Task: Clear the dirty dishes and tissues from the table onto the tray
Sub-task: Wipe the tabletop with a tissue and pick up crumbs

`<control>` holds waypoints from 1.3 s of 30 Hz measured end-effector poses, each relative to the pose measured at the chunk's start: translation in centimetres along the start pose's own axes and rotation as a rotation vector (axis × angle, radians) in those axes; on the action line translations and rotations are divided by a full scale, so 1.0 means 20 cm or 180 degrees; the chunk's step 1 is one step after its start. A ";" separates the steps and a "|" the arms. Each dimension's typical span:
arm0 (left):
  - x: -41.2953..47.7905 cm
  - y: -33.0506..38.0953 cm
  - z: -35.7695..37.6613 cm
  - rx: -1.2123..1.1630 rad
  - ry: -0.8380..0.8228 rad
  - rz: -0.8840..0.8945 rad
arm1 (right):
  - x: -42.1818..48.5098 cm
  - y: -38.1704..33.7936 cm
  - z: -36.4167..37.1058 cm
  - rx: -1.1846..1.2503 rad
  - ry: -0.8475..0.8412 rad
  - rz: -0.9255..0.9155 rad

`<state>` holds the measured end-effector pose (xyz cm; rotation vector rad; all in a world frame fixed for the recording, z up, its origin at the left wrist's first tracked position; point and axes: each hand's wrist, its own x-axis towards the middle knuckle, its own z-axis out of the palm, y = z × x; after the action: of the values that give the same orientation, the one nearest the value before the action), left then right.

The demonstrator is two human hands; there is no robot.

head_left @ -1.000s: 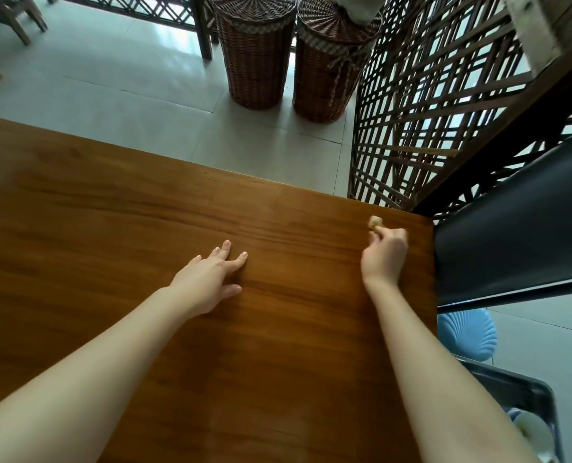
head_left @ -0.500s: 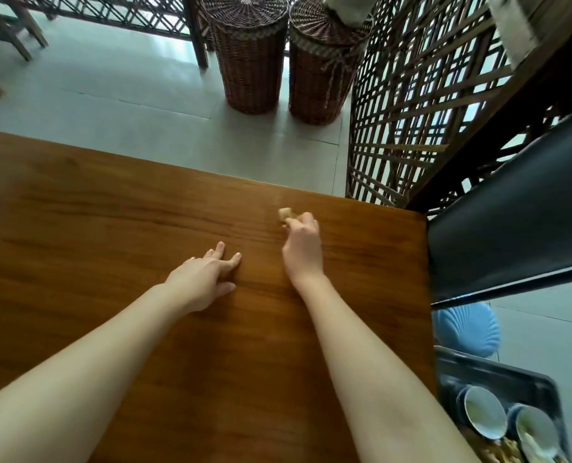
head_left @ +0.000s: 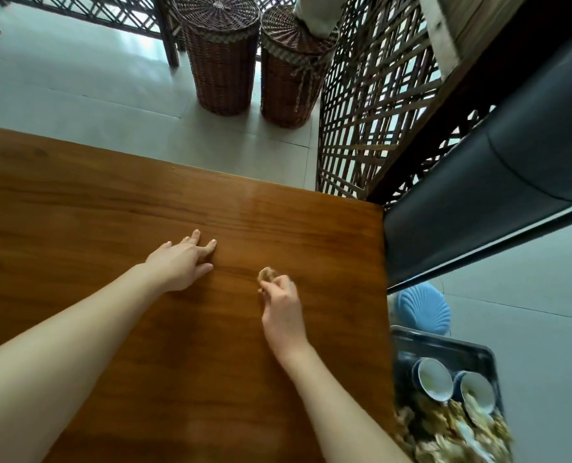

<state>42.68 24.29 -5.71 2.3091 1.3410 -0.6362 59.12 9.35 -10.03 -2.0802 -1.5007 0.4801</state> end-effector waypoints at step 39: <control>-1.82 1.50 1.14 -0.2692 0.1342 -0.1432 | -1.60 0.61 -0.77 0.0366 -0.1777 -0.1155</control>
<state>48.91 -27.52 -0.74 1.4902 1.8663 0.3101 66.74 -27.05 -5.64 -1.5999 -2.0512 1.0298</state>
